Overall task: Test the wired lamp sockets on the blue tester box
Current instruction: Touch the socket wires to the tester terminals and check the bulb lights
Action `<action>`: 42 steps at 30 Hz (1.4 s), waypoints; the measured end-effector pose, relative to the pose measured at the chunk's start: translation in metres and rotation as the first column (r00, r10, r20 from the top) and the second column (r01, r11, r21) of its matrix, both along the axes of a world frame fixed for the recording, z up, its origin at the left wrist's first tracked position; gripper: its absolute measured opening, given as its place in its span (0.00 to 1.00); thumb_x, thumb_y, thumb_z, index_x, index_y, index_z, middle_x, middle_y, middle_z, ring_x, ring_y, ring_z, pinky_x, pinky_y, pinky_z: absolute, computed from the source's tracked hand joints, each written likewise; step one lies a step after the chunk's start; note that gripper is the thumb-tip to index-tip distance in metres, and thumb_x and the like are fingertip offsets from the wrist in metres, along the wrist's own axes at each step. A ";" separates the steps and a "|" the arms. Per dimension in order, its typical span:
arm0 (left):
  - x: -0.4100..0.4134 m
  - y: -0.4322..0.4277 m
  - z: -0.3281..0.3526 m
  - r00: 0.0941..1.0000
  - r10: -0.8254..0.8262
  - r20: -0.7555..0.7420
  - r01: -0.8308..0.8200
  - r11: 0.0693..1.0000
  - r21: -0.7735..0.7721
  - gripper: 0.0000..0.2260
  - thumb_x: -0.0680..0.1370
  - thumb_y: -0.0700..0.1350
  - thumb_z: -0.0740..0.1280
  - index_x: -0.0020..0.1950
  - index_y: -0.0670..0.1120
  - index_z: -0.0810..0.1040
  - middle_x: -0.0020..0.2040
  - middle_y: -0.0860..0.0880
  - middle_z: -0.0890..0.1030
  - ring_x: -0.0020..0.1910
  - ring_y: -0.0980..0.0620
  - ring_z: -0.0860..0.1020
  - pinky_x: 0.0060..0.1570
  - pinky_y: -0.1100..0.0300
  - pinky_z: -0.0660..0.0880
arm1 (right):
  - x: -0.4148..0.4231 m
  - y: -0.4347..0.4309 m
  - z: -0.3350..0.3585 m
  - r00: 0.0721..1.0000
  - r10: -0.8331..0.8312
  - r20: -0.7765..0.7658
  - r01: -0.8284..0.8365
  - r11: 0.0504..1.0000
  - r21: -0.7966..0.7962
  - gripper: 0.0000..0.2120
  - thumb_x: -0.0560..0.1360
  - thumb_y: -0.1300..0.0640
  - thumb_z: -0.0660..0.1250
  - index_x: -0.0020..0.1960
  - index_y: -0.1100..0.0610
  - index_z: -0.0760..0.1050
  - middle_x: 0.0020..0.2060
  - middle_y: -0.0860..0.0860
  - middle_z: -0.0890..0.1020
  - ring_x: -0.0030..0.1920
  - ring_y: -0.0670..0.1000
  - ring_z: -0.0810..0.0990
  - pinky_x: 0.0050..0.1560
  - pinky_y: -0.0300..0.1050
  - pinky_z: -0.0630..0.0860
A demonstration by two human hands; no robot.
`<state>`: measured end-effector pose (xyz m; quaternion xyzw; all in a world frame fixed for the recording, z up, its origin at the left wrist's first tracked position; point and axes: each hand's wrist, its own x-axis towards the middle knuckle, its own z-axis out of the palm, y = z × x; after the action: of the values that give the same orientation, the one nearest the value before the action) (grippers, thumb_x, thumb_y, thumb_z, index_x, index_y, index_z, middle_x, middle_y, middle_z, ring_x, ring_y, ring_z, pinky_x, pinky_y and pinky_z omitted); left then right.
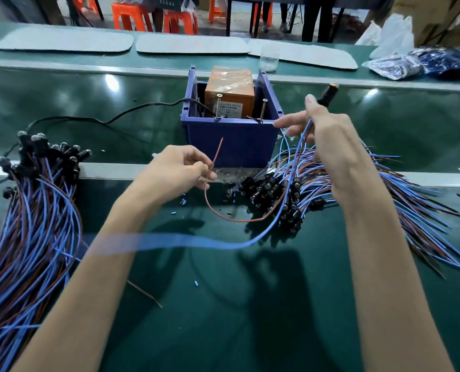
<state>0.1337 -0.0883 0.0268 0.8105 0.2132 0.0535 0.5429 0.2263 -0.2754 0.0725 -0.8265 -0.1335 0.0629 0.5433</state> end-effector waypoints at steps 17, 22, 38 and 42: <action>0.002 0.030 -0.016 0.987 0.106 -0.119 -0.096 0.991 0.092 0.11 0.79 0.42 0.61 0.40 0.50 0.79 0.41 0.52 0.85 0.34 0.56 0.81 0.44 0.62 0.72 | 0.000 0.001 0.006 0.555 -0.444 0.703 0.052 0.862 0.504 0.09 0.79 0.64 0.60 0.55 0.64 0.78 0.56 0.66 0.73 0.56 0.63 0.78 0.59 0.55 0.75; 0.000 0.048 -0.023 0.961 0.244 -0.128 -0.180 0.908 0.377 0.06 0.78 0.48 0.63 0.46 0.52 0.80 0.50 0.48 0.82 0.50 0.48 0.76 0.52 0.57 0.70 | 0.002 -0.002 0.001 0.316 -0.368 0.875 0.126 0.930 0.345 0.12 0.76 0.73 0.59 0.57 0.70 0.77 0.56 0.71 0.71 0.61 0.50 0.73 0.65 0.44 0.72; -0.029 0.100 -0.020 0.702 0.632 0.328 -0.669 0.428 0.607 0.15 0.72 0.49 0.62 0.58 0.49 0.76 0.68 0.42 0.69 0.70 0.41 0.64 0.67 0.39 0.62 | 0.021 -0.014 -0.034 0.954 0.298 -0.039 -0.218 0.598 -0.771 0.20 0.80 0.59 0.54 0.69 0.48 0.71 0.68 0.51 0.73 0.67 0.55 0.70 0.66 0.48 0.68; -0.039 0.121 -0.033 0.729 0.679 0.094 -0.588 0.549 0.594 0.22 0.70 0.43 0.62 0.65 0.46 0.71 0.71 0.37 0.66 0.71 0.36 0.63 0.68 0.39 0.63 | 0.022 -0.015 -0.034 0.948 0.317 -0.039 -0.235 0.609 -0.757 0.17 0.82 0.53 0.56 0.69 0.50 0.72 0.66 0.51 0.75 0.67 0.54 0.70 0.66 0.47 0.67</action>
<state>0.0948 0.0326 -0.0066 0.8052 0.5030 0.2491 0.1912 0.2479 -0.2903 0.0384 -0.9479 -0.2477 0.1543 0.1280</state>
